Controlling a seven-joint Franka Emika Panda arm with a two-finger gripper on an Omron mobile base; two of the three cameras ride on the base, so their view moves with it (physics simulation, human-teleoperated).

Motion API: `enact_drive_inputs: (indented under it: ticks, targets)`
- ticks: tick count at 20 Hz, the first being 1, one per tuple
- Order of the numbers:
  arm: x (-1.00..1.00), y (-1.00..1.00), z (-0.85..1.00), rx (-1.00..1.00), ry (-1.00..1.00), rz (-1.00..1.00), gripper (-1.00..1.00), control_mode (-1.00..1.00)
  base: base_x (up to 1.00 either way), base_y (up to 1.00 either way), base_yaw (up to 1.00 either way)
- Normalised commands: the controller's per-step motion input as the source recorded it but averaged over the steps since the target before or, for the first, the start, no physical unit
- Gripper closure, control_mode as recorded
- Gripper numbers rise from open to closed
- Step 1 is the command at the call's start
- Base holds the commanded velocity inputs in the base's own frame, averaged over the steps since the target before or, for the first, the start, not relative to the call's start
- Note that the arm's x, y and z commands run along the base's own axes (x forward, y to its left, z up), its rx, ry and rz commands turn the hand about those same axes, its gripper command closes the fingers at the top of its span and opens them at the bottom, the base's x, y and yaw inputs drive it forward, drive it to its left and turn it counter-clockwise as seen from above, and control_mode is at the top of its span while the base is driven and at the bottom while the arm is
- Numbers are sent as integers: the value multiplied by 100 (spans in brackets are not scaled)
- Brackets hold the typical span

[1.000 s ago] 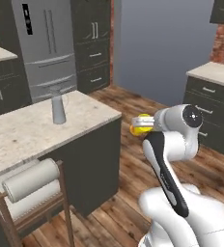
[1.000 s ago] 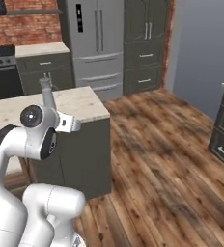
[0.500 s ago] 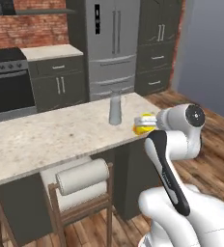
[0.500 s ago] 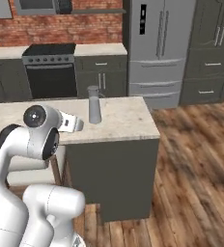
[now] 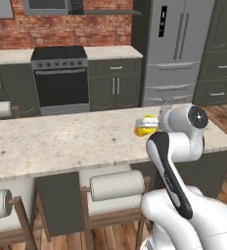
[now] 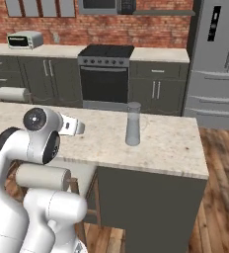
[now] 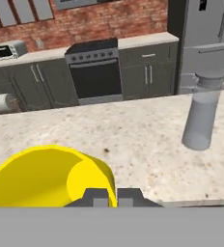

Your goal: Place the pitcher and cup on the dining counter for serving.

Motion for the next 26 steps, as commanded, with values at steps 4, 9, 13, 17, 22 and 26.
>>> enact_drive_inputs:
  ticks: [4,9,13,17,22,26]
  targets:
    - [0,0,0,0,0,0,100,100,61,0,17]
    - [0,0,0,0,0,0,100,100,43,0,1]
    - [59,0,-9,3,44,-1,100,-100,0,0,0]
    - [83,-1,-19,5,44,-17,100,-100,0,0,0]
    - [83,-18,-19,3,27,-30,100,-100,0,0,0]
    - [6,-15,-4,8,8,-12,100,-100,0,0,0]
